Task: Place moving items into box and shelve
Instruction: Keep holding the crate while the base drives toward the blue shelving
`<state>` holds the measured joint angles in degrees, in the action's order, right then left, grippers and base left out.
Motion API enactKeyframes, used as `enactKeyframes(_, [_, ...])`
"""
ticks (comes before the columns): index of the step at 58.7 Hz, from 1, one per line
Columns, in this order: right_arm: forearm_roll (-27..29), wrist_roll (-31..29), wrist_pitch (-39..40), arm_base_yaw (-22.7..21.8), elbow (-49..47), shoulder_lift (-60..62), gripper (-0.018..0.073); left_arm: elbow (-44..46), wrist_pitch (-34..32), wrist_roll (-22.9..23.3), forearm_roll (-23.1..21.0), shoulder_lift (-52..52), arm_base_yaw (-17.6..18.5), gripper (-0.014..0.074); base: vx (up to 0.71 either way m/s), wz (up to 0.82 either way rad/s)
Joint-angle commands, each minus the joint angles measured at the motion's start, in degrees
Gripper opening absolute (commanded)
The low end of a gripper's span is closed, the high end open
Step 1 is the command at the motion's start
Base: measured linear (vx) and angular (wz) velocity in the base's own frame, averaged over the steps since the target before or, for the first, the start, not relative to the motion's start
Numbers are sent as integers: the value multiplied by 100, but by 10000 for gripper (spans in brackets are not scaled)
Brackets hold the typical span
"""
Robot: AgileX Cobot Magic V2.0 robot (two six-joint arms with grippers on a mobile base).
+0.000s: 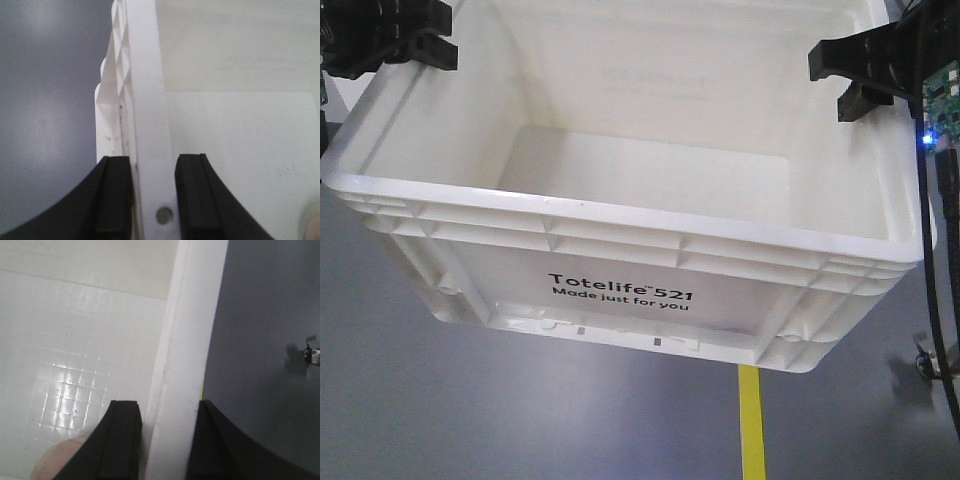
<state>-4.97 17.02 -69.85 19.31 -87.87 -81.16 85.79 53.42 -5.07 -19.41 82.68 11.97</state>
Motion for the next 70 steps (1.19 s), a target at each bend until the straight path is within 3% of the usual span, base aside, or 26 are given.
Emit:
enactKeyframes(1, [314,-120,719,61,-278,228,-4,284,-606,-10,-831,-309,130,0,58,-6])
enactKeyframes(38, [314,-120,713,61,-278,228,-4,284,-606,-10,-831,-309,130,0,62,-10])
enactKeyframes(70, [317,-120,713,61,-278,228,-4,284,-608,-10,-737,-304,125,0,62,-30])
